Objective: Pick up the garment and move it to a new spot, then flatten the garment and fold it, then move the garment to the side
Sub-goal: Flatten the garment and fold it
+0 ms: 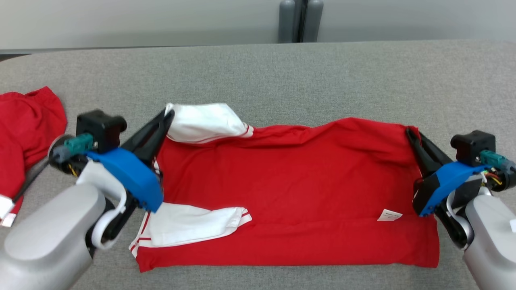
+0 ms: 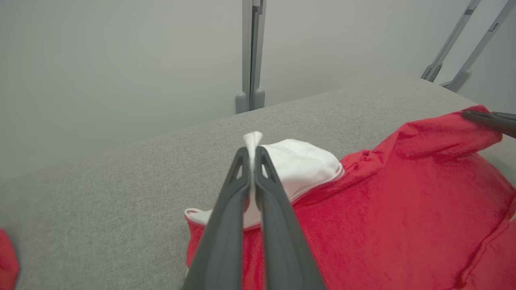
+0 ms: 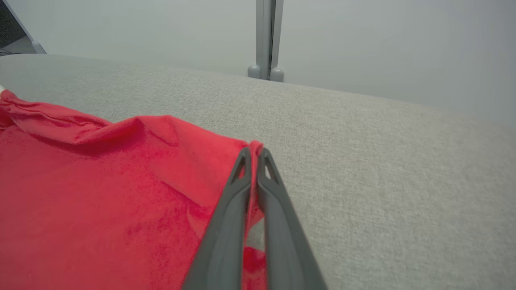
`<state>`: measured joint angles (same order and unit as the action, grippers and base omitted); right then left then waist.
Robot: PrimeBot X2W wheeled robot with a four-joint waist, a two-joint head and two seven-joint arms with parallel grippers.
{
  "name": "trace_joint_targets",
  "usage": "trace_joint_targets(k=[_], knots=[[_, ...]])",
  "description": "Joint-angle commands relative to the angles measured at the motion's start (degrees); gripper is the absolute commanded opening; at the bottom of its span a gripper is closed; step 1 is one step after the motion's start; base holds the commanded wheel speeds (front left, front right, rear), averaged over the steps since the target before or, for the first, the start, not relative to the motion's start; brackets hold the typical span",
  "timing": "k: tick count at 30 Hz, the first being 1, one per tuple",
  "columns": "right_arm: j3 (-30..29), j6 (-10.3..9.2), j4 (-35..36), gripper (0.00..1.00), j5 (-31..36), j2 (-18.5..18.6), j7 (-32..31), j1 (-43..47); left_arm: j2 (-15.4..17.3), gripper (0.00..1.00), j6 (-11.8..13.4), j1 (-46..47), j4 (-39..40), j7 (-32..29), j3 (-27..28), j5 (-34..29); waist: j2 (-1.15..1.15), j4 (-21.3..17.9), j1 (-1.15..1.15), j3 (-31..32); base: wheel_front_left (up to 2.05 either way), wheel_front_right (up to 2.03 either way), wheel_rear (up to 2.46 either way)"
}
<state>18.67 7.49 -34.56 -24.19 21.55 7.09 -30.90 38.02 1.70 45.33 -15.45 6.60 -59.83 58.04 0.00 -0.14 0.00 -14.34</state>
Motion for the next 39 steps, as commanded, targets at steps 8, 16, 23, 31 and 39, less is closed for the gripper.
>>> trace_joint_targets(k=[8,16,23,31,39], knots=[[-0.59,0.01,0.02,0.0,-1.4,0.66,2.49,5.69,3.45,0.0,5.24,-9.25,5.74,2.39,0.11,2.37,0.0,0.08,0.0,2.89,0.0,0.0,0.0],[-1.97,0.01,0.27,0.0,-2.58,0.02,4.42,9.73,4.83,0.0,7.71,-14.69,9.08,3.96,0.04,4.15,0.0,1.2,0.0,4.52,0.0,0.0,0.0],[-2.3,0.01,1.04,0.0,-3.33,-0.33,5.35,12.1,4.92,0.0,8.35,-17.18,8.89,4.54,-0.45,5.05,0.0,1.44,0.0,5.12,0.0,0.0,0.0],[-3.21,0.01,1.79,0.0,-4.7,-0.86,5.89,14.54,4.0,0.0,8.44,-19.39,7.42,5.16,-1.02,5.69,0.0,1.47,0.0,5.85,0.0,0.0,0.0],[-5.44,0.01,4.5,1.0,-5.57,-1.56,6.63,18.03,2.54,1.0,9.76,-20.51,5.33,6.58,-0.44,5.23,0.0,1.69,0.0,6.57,0.0,0.0,0.0]])
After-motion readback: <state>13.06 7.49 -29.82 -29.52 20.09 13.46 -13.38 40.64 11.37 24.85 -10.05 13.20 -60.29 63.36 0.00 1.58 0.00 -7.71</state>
